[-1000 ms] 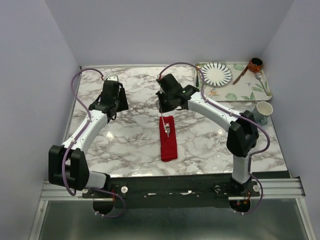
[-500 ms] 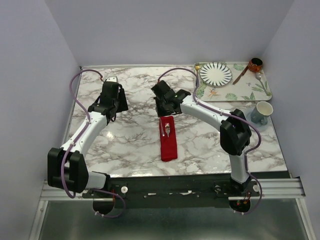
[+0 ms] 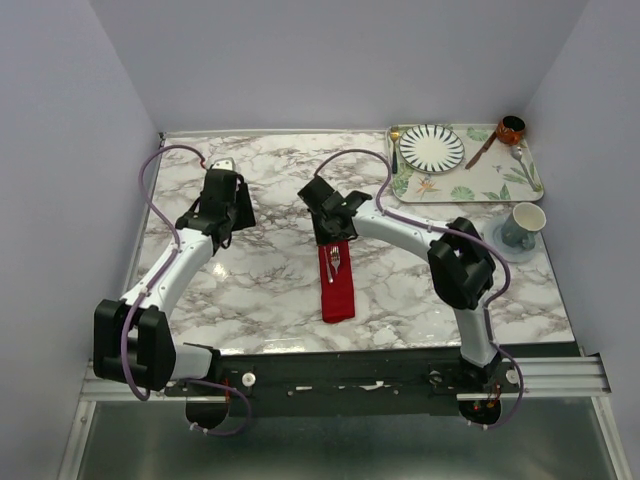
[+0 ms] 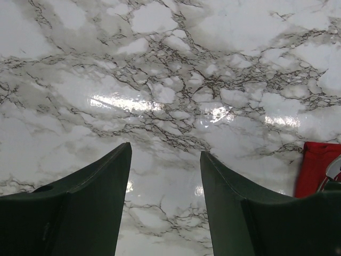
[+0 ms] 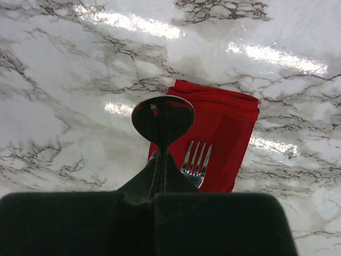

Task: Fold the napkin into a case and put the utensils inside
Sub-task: Insert the spoon into the folded napkin.

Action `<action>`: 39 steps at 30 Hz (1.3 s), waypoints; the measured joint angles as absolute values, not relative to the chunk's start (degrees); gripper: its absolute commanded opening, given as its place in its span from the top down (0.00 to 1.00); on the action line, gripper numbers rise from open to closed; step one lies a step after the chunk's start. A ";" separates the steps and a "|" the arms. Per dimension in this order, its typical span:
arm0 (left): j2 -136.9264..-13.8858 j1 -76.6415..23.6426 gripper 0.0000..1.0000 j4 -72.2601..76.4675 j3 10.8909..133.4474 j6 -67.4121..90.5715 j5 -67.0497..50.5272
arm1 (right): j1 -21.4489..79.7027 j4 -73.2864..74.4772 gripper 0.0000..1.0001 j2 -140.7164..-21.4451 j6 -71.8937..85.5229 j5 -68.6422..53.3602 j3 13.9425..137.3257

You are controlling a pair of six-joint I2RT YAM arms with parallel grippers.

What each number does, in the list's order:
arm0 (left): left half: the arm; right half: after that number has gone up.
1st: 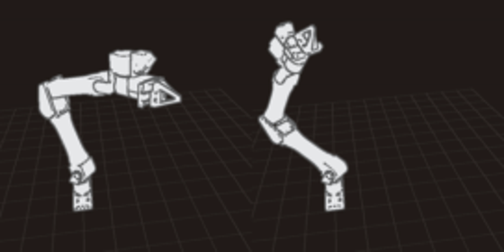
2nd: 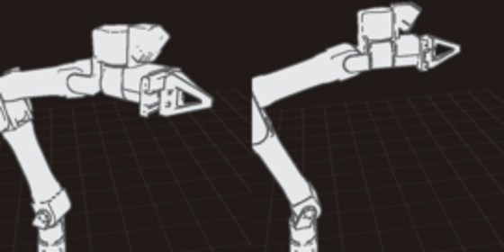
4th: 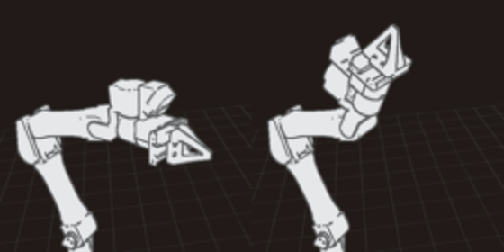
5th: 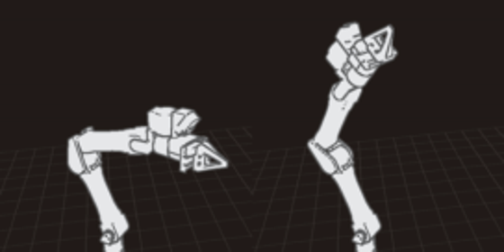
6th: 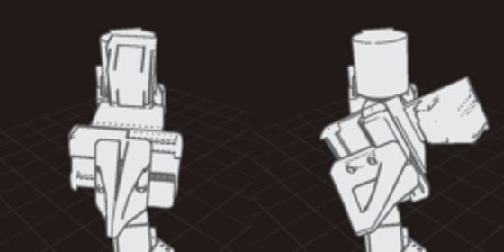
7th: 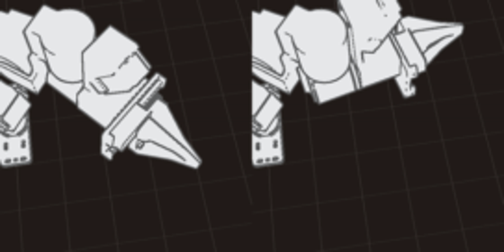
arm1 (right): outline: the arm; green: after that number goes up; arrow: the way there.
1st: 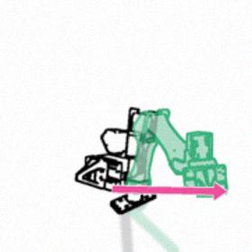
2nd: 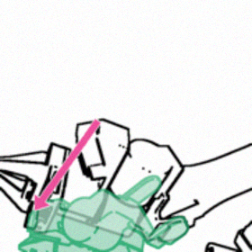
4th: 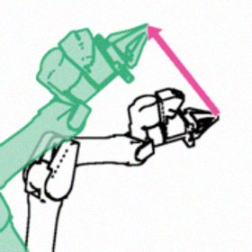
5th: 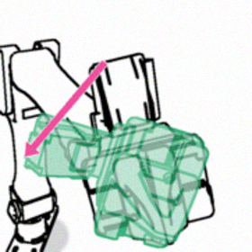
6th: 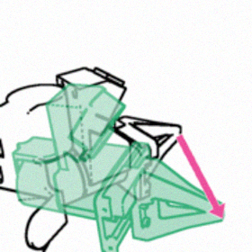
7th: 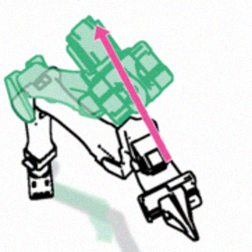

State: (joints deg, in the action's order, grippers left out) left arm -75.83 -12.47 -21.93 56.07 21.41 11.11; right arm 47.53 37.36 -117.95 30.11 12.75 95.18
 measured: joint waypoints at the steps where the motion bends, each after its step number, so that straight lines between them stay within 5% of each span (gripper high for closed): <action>1: -75.68 -12.45 0.33 -21.93 55.90 21.45 11.11 | 47.79 37.23 0.99 -117.95 30.17 12.86 94.70; 39: -70.59 -12.32 0.33 -20.58 50.19 22.17 10.87 | 50.63 36.45 0.98 -114.74 35.97 12.32 84.66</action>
State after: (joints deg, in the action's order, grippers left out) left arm -70.59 -12.32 -20.58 50.19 22.17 10.87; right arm 50.63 36.45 -114.74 35.97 12.32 84.66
